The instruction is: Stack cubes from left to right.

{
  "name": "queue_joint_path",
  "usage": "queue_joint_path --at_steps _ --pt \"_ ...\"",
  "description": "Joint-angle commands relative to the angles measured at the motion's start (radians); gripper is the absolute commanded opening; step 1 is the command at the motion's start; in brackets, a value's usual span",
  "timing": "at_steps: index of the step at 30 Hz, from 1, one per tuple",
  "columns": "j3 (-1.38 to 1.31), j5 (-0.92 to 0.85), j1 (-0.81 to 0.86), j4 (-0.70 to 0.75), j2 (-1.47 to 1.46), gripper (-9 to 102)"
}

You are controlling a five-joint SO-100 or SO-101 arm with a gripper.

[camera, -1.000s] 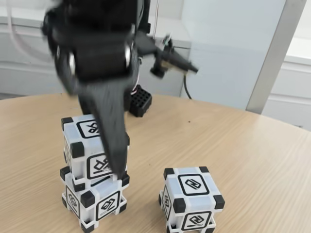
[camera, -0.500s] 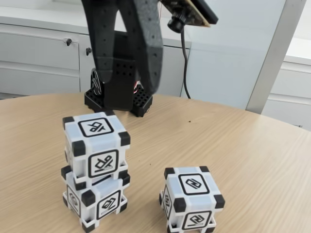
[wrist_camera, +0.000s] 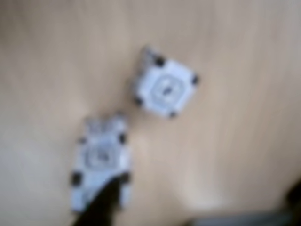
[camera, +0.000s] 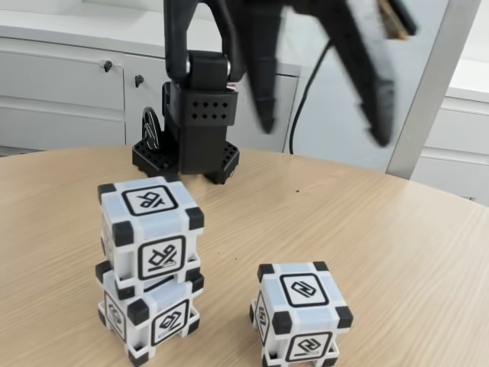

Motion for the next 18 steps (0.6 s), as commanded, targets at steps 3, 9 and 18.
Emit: queue_joint_path --at_steps 3,9,18 --pt "-0.023 0.256 -0.160 -0.037 0.017 37" --pt "-0.003 0.408 -0.207 -0.193 0.003 36" --pt "0.005 0.437 -0.204 -0.206 -0.218 35"
